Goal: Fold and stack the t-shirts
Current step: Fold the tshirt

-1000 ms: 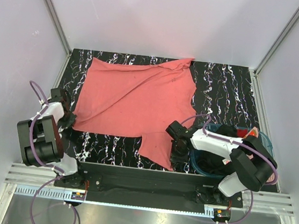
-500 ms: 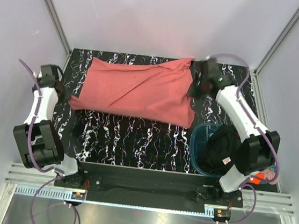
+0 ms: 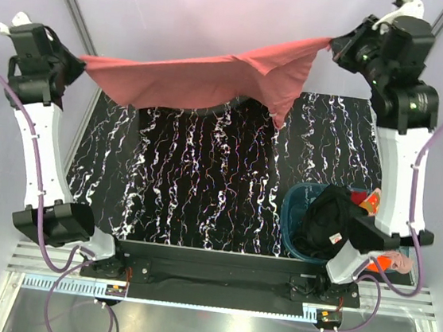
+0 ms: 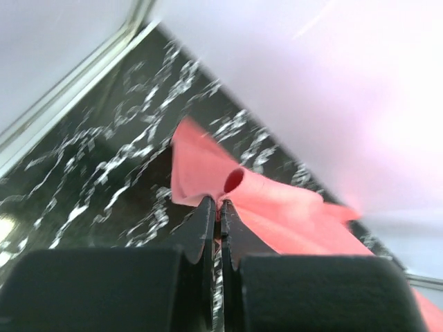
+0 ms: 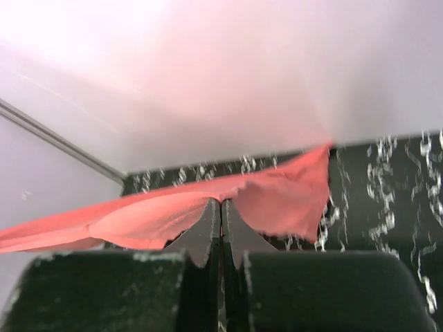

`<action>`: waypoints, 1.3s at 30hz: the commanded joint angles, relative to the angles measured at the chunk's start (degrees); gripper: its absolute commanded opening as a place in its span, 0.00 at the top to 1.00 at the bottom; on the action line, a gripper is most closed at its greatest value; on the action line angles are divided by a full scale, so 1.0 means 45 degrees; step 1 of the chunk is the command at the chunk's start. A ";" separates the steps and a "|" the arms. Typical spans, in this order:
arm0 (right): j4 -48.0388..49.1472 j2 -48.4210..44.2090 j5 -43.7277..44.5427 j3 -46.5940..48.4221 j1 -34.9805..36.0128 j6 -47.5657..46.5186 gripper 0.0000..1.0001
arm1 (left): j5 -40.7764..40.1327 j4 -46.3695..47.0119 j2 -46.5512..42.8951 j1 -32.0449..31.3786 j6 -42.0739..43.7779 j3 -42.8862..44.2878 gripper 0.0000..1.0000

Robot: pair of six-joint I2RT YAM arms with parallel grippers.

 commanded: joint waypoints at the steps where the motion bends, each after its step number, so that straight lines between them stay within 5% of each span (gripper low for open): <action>1: 0.3247 -0.1414 0.0915 -0.0579 -0.0216 -0.0609 1.00 | -0.0123 0.0110 0.0080 0.0108 -0.0306 0.2236 1.00; 5: 0.4640 -0.2099 0.1326 -0.0268 -0.0197 -0.1291 1.00 | 0.0460 -0.0550 0.0356 0.0146 -0.0931 0.5183 1.00; 12: 0.6929 -0.3958 0.2458 -0.2591 -0.0216 -0.2738 1.00 | -0.1474 0.0070 -0.0293 0.0224 -0.0188 0.6230 1.00; 15: 0.6847 -0.3469 0.2441 -0.2124 -0.0216 -0.2837 1.00 | 0.0806 0.0792 0.0043 0.1200 -0.2333 0.6113 1.00; 28: 0.8313 0.2911 0.1289 0.3515 -0.1190 -0.2372 1.00 | 0.0890 0.5086 0.2440 0.0987 -0.4173 0.5484 1.00; 39: 1.0132 0.3778 0.0526 0.3502 -0.2403 -0.0590 1.00 | 0.0598 0.6126 0.4281 0.0830 -0.4682 0.7890 1.00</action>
